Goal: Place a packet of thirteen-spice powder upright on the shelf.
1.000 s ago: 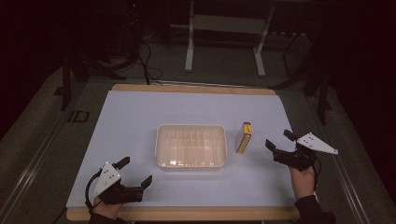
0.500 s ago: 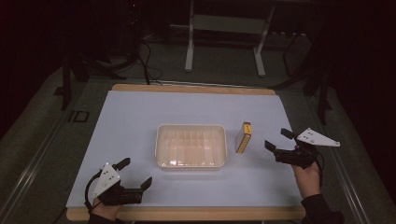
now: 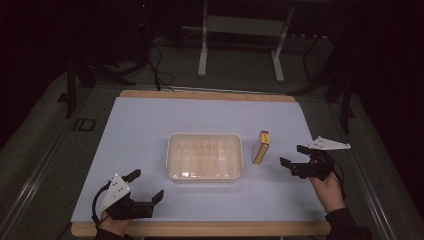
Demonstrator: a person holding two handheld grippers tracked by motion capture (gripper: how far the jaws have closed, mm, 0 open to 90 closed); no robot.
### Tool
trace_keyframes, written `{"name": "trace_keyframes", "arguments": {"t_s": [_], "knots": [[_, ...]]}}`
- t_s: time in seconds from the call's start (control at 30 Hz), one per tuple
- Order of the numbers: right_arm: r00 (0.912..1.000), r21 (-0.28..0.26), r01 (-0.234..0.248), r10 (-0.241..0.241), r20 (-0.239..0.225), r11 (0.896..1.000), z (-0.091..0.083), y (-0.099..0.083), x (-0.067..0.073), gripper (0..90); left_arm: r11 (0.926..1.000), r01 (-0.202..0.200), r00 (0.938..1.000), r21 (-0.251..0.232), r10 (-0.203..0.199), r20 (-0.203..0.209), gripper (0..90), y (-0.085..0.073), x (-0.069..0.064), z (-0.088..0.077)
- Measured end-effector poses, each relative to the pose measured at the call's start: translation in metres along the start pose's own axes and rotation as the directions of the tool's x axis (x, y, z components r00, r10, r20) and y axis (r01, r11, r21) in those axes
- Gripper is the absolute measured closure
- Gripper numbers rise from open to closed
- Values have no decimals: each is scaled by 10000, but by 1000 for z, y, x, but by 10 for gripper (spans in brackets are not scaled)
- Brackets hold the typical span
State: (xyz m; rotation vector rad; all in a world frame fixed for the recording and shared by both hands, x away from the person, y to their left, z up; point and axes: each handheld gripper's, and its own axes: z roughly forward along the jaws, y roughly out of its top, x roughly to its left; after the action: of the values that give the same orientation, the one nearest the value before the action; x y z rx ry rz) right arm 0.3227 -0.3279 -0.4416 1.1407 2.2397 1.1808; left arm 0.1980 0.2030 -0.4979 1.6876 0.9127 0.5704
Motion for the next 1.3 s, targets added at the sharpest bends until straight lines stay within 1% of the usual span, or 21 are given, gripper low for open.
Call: {"name": "trace_keyframes", "arguments": {"t_s": [0.03, 0.07, 0.1, 0.13, 0.2, 0.4, 0.43, 0.47, 0.53, 0.67, 0.7, 0.73, 0.77, 0.8, 0.83, 0.93, 1.03, 1.2, 1.23, 1.27, 1.3], "knots": [[9996, 303, -215, 220, -158, 9993, 0, 1, -1, 139, 10000, 10, 10000, 4, -10, -4, 0, 0, 0, 0], [9996, 303, -215, 220, -158, 9993, 0, 1, -1, 139, 10000, 29, 10000, 2, -29, -2, 0, 0, 0, 0], [9996, 617, -264, 270, -82, 9977, 1, 2, -2, 139, 10000, 44, 10000, 9, -44, 5, 0, 0, 0, 0], [9996, 617, -264, 270, -82, 9977, 1, 2, -2, 139, 10000, 58, 10000, 9, -58, 6, 0, 0, 0, 0], [9995, 977, -283, 292, -83, 9948, 2, 3, -2, 139, 10000, 44, 10000, 33, -44, 35, 0, 0, 0, 1], [9997, 2140, -40, 91, -229, 9768, 4, 10, -3, 136, 10000, 34, 9999, 86, -35, 96, 0, 0, 0, 1], [9993, 2505, -76, 166, -339, 9681, 5, 12, -5, 131, 10000, 32, 9999, 86, -33, 109, 0, 0, 0, 2], [9993, 2505, -76, 166, -339, 9681, 5, 12, -5, 131, 9999, 29, 9999, 96, -31, 120, 0, 0, 0, 2], [9987, 2925, 5, 146, -495, 9563, 6, 14, -7, 120, 9999, 35, 9999, 95, -36, 144, 0, 0, 0, 2], [9980, 3777, 404, -188, -608, 9251, 8, 17, -6, 111, 9999, 45, 9999, 118, -47, 157, 0, 0, 0, 2], [9971, 4045, 579, -325, -694, 9127, 9, 18, -6, 111, 9999, 54, 9999, 121, -56, 163, 0, 0, 0, 3], [9971, 4045, 579, -325, -694, 9127, 9, 18, -6, 111, 9999, 54, 9999, 121, -56, 163, 0, 0, 0, 3], [9956, 4340, 770, -461, -813, 8976, 11, 19, -5, 111, 9999, 52, 9998, 118, -54, 176, 0, 0, 0, 3], [9956, 4340, 770, -461, -813, 8976, 11, 19, -5, 111, 9999, 52, 9998, 118, -54, 176, 0, 0, 0, 3], [9939, 4600, 893, -493, -982, 8834, 12, 20, -5, 112, 9999, 57, 9998, 113, -59, 181, 0, 0, 0, 3], [9913, 4851, 1150, -689, -1118, 8669, 14, 21, -4, 112, 9999, 68, 9998, 114, -70, 188, 0, 0, 0, 3], [9885, 4949, 1416, -958, -1169, 8573, 15, 22, -3, 135, 9999, 62, 9998, 121, -65, 188, 0, 0, 0, 3], [9863, 5418, 1608, -1136, -1197, 8250, 17, 26, -2, 135, 9999, 84, 9998, 139, -87, 198, 0, 0, 0, 3], [9863, 5418, 1608, -1136, -1197, 8250, 17, 26, -2, 135, 9999, 84, 9998, 139, -87, 198, 0, 0, 0, 3], [9849, 5516, 1675, -1139, -1303, 8171, 17, 27, -3, 135, 9999, 72, 9998, 154, -75, 201, 0, 0, 0, 3], [9832, 5662, 1761, -1160, -1408, 8053, 17, 28, -3, 135, 9998, 79, 9998, 154, -83, 204, 0, 0, 0, 3]]}}
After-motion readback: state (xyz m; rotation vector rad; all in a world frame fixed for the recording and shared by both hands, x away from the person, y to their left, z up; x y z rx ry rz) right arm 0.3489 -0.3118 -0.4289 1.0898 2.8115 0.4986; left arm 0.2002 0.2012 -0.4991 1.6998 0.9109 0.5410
